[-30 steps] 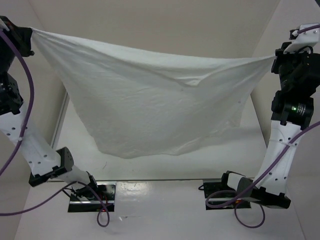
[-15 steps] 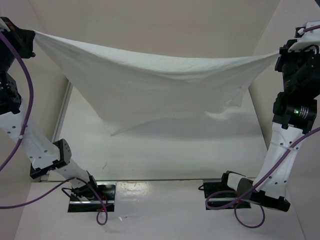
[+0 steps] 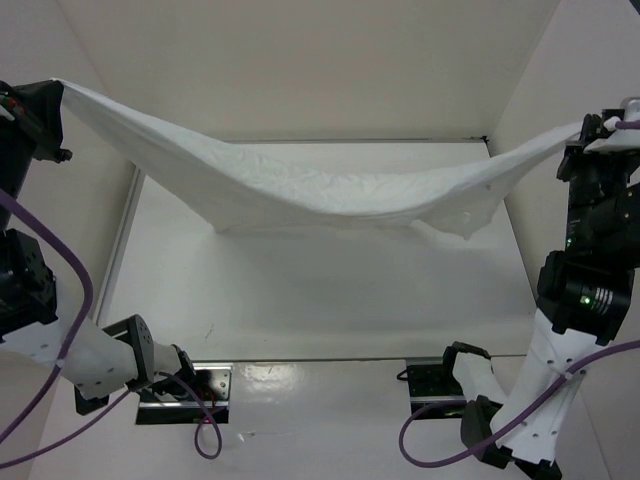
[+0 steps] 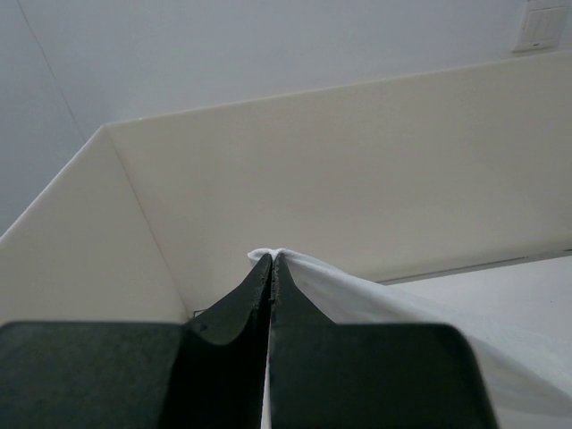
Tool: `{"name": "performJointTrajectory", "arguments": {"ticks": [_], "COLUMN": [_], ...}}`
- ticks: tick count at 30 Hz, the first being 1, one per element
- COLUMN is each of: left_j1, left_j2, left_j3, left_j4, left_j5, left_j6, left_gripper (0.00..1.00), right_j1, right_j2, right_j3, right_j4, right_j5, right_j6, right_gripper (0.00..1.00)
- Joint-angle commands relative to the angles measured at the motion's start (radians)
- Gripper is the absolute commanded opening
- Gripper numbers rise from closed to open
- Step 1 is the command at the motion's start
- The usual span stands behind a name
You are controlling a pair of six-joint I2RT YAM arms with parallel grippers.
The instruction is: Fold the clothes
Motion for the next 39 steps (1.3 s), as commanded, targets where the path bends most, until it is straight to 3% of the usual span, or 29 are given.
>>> {"name": "performJointTrajectory", "arguments": {"ticks": [1,23,32,39], "left_j1": [0.007,0.007,0.007,0.007], "left_j2": [-0.038,-0.403,-0.434,-0.486], "left_j3": [-0.030,-0.324,-0.395,-0.753], "left_j4": [0.041,0.285,0.324,0.454], "left_j5": [-0.029,-0.182,-0.191,-0.170], "left_j6": [-0.031,-0.060,-0.041,-0.002], "left_gripper": [0.00,0.00,0.00,0.01], "right_j1": [0.003,0.003,0.003,0.003], "right_j2": [-0.053,-0.167,-0.167,-0.125], "right_j3": [-0.047,-0.039,-0.021,-0.129], "right_j4": [0.100,0.091,0.082,0.093], "right_j5": [0.073,0.132,0.122,0.090], "right_j6": [-0.011,0.050,0.059,0.059], "right_gripper": [0.00,0.00,0.00,0.00]}}
